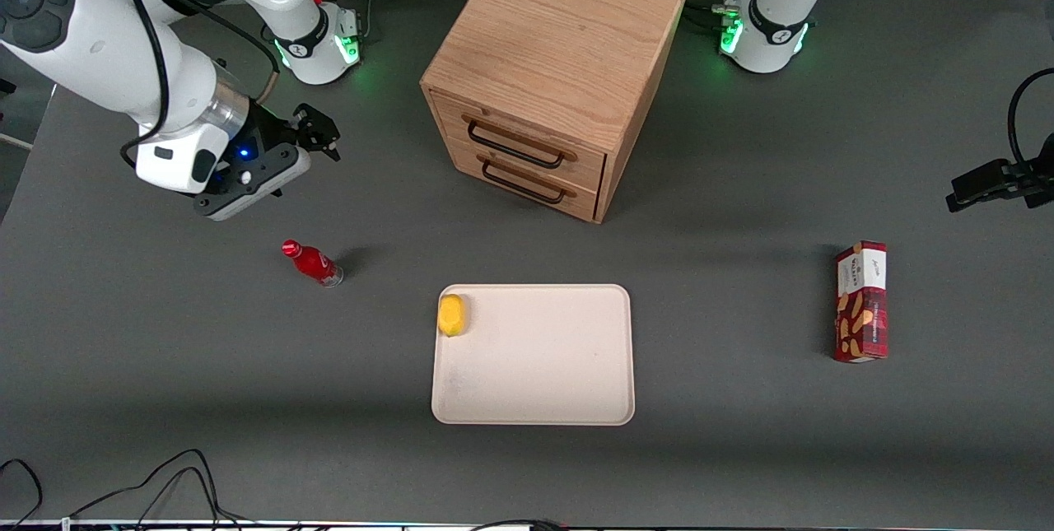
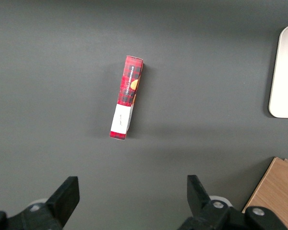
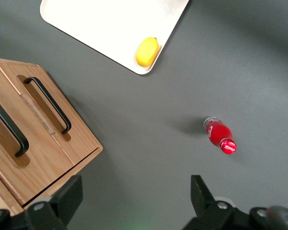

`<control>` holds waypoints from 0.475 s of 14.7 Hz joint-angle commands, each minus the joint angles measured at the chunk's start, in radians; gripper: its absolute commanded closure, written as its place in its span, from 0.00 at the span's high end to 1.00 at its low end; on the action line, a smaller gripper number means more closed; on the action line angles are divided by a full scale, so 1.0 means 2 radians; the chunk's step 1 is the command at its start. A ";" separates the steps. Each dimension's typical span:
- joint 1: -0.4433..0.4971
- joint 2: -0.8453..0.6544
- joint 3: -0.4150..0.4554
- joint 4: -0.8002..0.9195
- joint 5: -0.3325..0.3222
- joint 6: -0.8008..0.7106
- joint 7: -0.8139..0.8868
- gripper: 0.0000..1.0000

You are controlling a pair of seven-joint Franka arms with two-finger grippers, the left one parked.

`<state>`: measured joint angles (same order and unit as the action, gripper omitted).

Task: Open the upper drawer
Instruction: 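Move the right gripper toward the wooden cabinet's drawer handles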

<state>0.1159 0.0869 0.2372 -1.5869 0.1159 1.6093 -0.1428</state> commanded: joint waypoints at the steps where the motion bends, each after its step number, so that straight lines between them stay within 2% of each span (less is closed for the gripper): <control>1: -0.002 0.011 0.009 0.019 0.013 -0.008 -0.015 1.00; 7: -0.002 0.014 0.024 0.011 0.010 -0.002 -0.019 1.00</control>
<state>0.1155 0.0941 0.2679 -1.5813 0.1169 1.6083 -0.1515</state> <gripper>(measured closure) 0.000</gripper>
